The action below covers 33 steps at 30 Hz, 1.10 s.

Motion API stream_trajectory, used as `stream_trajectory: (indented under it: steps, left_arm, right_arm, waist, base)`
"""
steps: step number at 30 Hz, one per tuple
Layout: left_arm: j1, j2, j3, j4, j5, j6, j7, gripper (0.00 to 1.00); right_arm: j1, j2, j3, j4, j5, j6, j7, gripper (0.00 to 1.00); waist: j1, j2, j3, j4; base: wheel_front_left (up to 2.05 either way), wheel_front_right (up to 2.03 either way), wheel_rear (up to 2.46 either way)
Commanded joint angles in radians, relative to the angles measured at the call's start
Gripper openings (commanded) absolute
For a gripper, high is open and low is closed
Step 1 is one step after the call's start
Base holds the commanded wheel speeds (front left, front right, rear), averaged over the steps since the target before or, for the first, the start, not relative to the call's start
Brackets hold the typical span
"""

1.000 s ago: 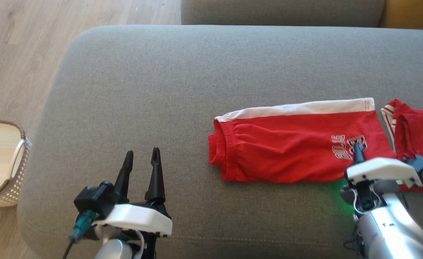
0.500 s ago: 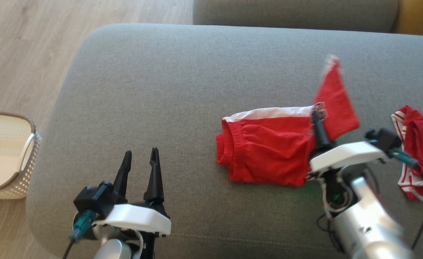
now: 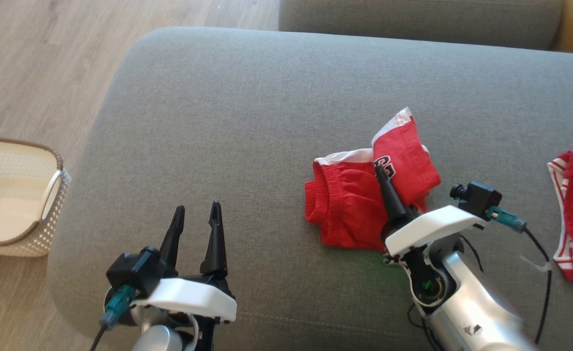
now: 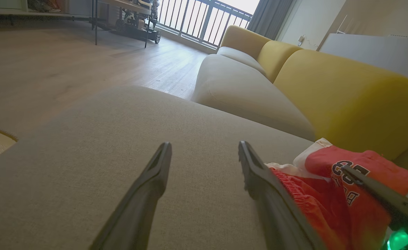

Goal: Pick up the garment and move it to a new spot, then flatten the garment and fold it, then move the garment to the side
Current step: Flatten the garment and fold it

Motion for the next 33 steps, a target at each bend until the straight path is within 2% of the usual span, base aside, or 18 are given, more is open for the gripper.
stream_trajectory:
  steps: [1, 7, 8, 9, 10, 23, 29, 33]
  left_arm:
    - [-0.042, 0.004, 0.029, -0.032, -0.003, 0.001, -0.005, 1.00]
    - [-0.043, 0.004, 0.029, -0.029, -0.005, 0.000, -0.005, 1.00]
    - [-0.043, 0.004, 0.028, -0.028, -0.005, 0.000, -0.005, 1.00]
    - [-0.043, 0.004, 0.027, -0.028, -0.006, 0.001, -0.005, 1.00]
    - [-0.044, 0.004, 0.026, -0.028, -0.007, 0.002, -0.005, 1.00]
    - [-0.044, 0.004, 0.030, -0.028, -0.013, 0.006, -0.005, 1.00]
    - [-0.042, 0.004, 0.031, -0.028, -0.015, 0.008, -0.005, 1.00]
    - [-0.042, 0.004, 0.033, -0.028, -0.015, 0.008, -0.005, 1.00]
  right_arm:
    - [-0.023, 0.009, 0.027, -0.025, 0.000, 0.000, -0.003, 0.00]
    - [-0.037, 0.009, 0.072, 0.008, -0.003, 0.000, -0.001, 0.00]
    - [-0.039, 0.009, 0.078, 0.020, -0.003, 0.000, 0.001, 0.39]
    - [-0.043, 0.009, 0.084, 0.030, -0.006, 0.000, 0.001, 0.92]
    - [-0.046, 0.009, 0.089, 0.039, -0.003, 0.000, 0.004, 1.00]
    - [-0.065, 0.009, 0.165, 0.068, -0.030, 0.000, -0.002, 1.00]
    - [-0.046, 0.009, 0.248, 0.065, -0.020, 0.000, 0.085, 1.00]
    - [-0.043, 0.009, 0.265, 0.093, -0.034, 0.000, 0.115, 1.00]
  waist:
    - [0.0000, 0.0000, 0.004, 0.007]
    - [0.0000, 0.0000, 0.010, 0.023]
    - [0.0000, 0.0000, 0.010, 0.026]
    - [0.0000, 0.0000, 0.010, 0.028]
    - [0.0000, 0.0000, 0.010, 0.031]
    - [0.0000, 0.0000, 0.013, 0.045]
    - [0.0000, 0.0000, 0.013, 0.044]
    - [0.0000, 0.0000, 0.013, 0.041]
  base:
    - [0.00, 0.00, 0.00]
    - [0.00, 0.00, 0.00]
    - [0.00, 0.00, 0.00]
    - [0.00, 0.00, 0.00]
    - [0.00, 0.00, 0.00]
    - [0.00, 0.00, 0.00]
    - [0.00, 0.00, 0.00]
    - [0.00, 0.00, 0.00]
